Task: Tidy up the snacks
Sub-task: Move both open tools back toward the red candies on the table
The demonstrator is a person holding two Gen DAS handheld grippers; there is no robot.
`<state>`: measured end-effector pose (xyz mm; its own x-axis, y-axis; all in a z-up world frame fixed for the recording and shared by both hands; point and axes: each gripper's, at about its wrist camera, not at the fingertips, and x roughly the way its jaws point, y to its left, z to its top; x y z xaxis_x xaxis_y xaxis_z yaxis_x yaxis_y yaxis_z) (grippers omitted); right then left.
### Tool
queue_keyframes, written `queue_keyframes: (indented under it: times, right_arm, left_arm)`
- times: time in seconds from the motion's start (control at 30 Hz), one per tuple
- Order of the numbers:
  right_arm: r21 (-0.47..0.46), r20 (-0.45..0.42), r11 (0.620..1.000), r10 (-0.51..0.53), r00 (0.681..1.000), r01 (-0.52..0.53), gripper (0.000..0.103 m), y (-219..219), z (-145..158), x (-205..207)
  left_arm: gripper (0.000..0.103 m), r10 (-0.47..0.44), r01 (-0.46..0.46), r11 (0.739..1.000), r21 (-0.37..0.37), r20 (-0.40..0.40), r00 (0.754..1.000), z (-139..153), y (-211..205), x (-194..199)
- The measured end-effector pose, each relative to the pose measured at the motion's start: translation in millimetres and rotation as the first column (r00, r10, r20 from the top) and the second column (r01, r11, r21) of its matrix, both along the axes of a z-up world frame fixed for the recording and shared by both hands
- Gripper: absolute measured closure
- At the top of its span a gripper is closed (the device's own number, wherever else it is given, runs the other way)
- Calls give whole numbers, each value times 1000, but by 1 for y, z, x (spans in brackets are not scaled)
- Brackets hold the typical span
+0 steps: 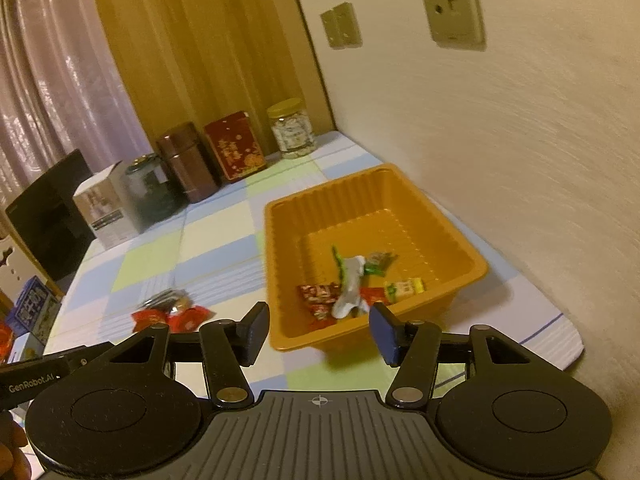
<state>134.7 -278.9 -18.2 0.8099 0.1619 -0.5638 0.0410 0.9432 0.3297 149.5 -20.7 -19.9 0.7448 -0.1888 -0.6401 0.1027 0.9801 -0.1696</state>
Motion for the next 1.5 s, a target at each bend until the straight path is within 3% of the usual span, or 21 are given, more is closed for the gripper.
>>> queue_keyframes:
  times: [0.47, 0.97, 1.5]
  right_arm:
    - [-12, 16, 997, 72, 997, -72, 41, 39, 9, -5]
    - [-13, 19, 995, 103, 994, -103, 40, 55, 9, 1]
    - [-16, -27, 977, 212, 977, -212, 39, 121, -19, 58]
  left_arm:
    - [55, 90, -90, 996, 1, 0, 996, 1, 43, -17]
    - [52, 116, -116, 993, -4, -5, 993, -4, 58, -15]
    - [44, 125, -123, 991, 54, -46, 991, -37, 94, 29]
